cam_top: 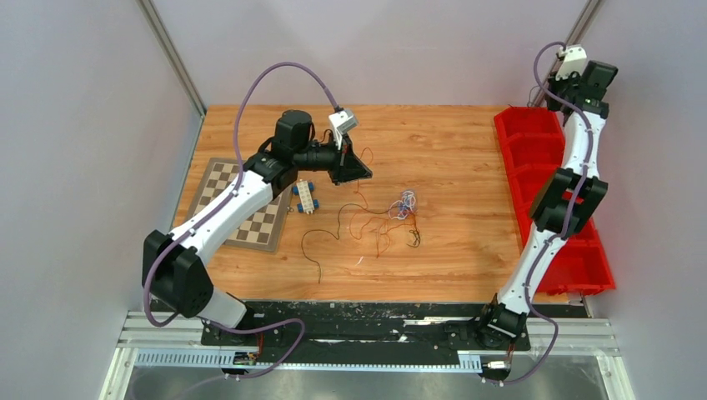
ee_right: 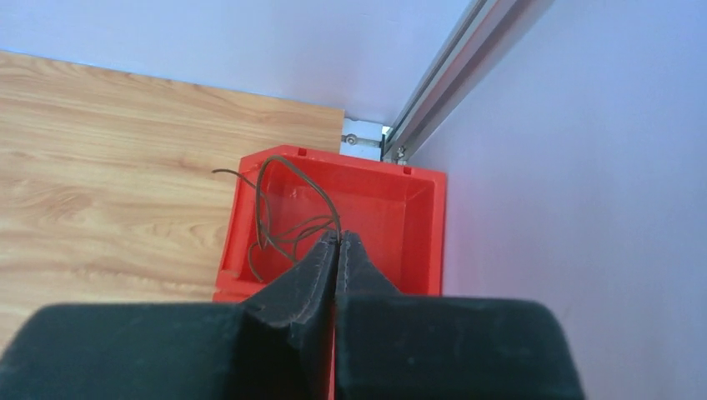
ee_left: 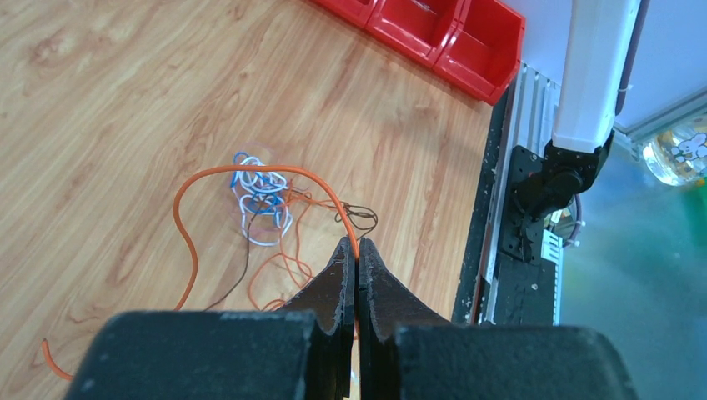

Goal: Untangle the cables

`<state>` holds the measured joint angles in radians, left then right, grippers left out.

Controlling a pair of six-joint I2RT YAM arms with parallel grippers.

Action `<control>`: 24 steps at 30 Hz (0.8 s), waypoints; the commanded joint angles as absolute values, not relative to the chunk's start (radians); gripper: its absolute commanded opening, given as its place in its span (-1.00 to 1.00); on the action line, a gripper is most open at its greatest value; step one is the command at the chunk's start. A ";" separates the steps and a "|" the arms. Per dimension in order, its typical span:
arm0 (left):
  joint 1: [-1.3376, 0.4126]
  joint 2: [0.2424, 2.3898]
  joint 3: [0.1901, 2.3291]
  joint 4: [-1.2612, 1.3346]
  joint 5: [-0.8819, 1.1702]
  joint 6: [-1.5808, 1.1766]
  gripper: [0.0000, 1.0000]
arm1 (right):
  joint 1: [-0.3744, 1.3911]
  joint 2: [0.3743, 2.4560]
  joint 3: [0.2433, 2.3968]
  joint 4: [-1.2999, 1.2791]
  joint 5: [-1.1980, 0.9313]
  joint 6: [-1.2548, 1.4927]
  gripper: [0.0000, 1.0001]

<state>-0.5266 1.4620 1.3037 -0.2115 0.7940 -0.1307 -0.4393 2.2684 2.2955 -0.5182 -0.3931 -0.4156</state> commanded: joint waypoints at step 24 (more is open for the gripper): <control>-0.548 1.525 1.657 -0.203 0.940 -0.384 -1.00 | -0.130 1.546 1.699 -0.719 -1.134 -0.300 0.92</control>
